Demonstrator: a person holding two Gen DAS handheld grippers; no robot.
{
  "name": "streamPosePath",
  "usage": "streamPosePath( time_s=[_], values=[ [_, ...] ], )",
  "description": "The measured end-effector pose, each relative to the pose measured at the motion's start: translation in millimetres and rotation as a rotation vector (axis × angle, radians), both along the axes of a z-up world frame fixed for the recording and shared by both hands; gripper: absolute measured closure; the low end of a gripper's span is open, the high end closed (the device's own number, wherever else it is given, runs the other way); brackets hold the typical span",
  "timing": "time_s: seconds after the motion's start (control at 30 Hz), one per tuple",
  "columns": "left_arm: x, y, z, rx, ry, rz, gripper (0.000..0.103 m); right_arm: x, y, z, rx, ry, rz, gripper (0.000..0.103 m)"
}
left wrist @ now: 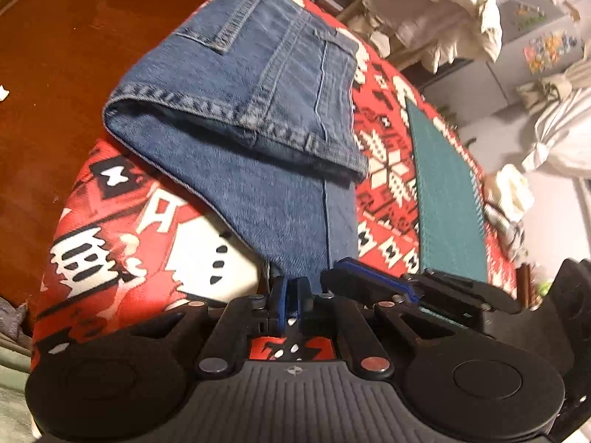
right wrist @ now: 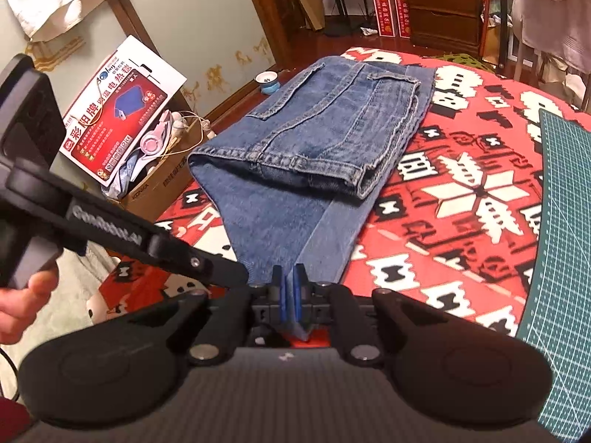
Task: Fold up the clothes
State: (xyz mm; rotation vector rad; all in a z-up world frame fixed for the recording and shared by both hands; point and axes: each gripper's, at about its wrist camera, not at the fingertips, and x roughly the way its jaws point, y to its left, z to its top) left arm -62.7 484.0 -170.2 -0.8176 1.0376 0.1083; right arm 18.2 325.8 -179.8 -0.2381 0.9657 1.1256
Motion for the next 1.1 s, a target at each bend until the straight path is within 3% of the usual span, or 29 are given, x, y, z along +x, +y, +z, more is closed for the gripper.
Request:
streamPosePath(
  time_s=[0.37,0.53,0.7,0.93,1.1],
  values=[
    [-9.0,-9.4,2.3,0.042,0.021,-0.011,0.098,-5.7,-15.5,1.4,-0.004,0.031,0.009,0.096],
    [-17.1,-4.6,8.9,-0.005,-0.03,0.021,0.099,1.7,-20.8,17.1,0.026,0.023,0.0,0.096],
    [-11.8,7.5,38.0,-0.021,-0.128,0.051,0.099,29.1,-11.2,37.6,0.079,0.03,-0.033,0.096],
    [43.9,57.3,65.9,0.034,-0.172,0.135,0.099,100.6,32.4,67.1,0.128,0.018,-0.066,0.096],
    [92.1,90.4,53.2,0.041,-0.129,0.18,0.099,148.1,74.9,67.1,0.133,0.032,-0.077,0.097]
  ],
)
